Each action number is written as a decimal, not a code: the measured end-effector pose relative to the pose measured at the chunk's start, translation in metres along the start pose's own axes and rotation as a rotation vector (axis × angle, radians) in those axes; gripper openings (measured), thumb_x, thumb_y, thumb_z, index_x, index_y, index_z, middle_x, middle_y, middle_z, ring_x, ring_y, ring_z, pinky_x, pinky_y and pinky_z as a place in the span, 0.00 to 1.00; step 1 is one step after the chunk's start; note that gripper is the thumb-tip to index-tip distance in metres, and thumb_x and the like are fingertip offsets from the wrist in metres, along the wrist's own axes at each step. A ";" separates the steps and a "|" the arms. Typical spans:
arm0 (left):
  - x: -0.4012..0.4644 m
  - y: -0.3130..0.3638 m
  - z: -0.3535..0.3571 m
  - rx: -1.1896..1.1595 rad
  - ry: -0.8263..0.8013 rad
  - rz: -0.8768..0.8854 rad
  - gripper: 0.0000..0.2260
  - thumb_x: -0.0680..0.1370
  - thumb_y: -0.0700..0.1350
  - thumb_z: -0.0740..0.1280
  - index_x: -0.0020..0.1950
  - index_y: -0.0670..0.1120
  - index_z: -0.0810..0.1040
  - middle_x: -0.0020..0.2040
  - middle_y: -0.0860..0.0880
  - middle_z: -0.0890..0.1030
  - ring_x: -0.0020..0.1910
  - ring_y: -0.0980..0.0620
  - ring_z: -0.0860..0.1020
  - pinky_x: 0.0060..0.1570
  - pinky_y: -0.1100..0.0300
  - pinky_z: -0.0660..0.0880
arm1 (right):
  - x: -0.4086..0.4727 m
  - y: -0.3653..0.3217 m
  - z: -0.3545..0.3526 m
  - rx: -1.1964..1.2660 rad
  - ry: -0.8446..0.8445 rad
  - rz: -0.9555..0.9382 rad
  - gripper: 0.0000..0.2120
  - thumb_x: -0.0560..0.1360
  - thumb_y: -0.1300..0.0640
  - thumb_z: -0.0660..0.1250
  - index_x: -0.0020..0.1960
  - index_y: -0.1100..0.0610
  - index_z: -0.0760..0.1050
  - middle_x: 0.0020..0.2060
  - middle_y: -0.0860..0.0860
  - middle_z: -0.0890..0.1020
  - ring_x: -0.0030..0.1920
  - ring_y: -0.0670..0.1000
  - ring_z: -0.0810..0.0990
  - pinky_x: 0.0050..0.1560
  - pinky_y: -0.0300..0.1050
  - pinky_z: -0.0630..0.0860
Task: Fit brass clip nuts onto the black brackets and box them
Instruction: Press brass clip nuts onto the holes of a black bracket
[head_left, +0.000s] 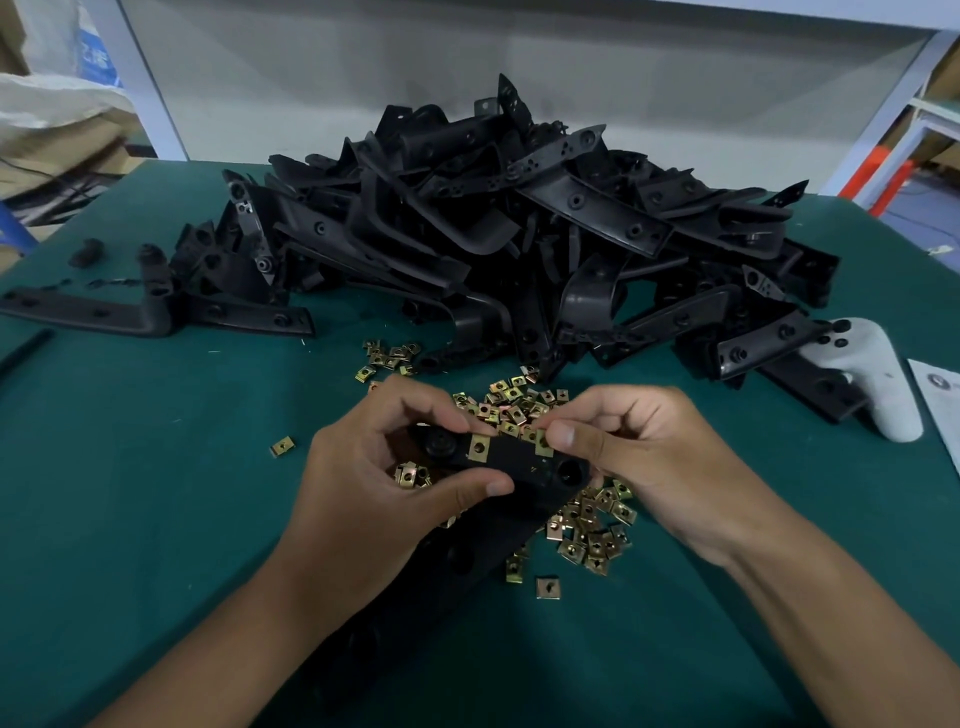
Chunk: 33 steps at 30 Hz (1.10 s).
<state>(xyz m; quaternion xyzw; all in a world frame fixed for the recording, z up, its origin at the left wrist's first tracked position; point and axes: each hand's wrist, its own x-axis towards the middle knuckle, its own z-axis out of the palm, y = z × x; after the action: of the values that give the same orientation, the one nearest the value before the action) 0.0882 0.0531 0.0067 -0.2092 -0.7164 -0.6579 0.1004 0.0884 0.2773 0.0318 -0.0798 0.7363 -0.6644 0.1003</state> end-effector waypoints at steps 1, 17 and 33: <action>0.000 0.000 0.000 -0.003 -0.002 -0.003 0.16 0.67 0.55 0.80 0.48 0.56 0.77 0.49 0.53 0.86 0.49 0.53 0.85 0.48 0.63 0.81 | 0.000 0.000 0.000 -0.009 -0.006 0.002 0.11 0.70 0.46 0.75 0.49 0.50 0.87 0.39 0.49 0.87 0.37 0.45 0.79 0.36 0.35 0.75; 0.000 0.000 -0.001 0.062 0.084 0.008 0.15 0.68 0.62 0.78 0.48 0.62 0.77 0.48 0.52 0.85 0.48 0.50 0.84 0.46 0.53 0.83 | -0.002 0.006 0.005 -0.294 0.033 -0.262 0.15 0.69 0.38 0.76 0.54 0.40 0.83 0.46 0.43 0.85 0.39 0.52 0.78 0.43 0.49 0.80; -0.002 0.059 0.061 0.110 -0.159 0.110 0.11 0.68 0.58 0.74 0.49 0.66 0.81 0.45 0.64 0.84 0.42 0.64 0.82 0.39 0.75 0.75 | -0.109 -0.045 -0.039 -0.496 0.374 -0.453 0.11 0.71 0.40 0.75 0.53 0.39 0.81 0.43 0.41 0.83 0.41 0.47 0.79 0.43 0.47 0.77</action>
<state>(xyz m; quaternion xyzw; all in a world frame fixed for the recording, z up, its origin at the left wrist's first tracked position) 0.1240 0.1159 0.0519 -0.2941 -0.7445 -0.5925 0.0905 0.1827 0.3378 0.0845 -0.1398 0.8440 -0.4746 -0.2072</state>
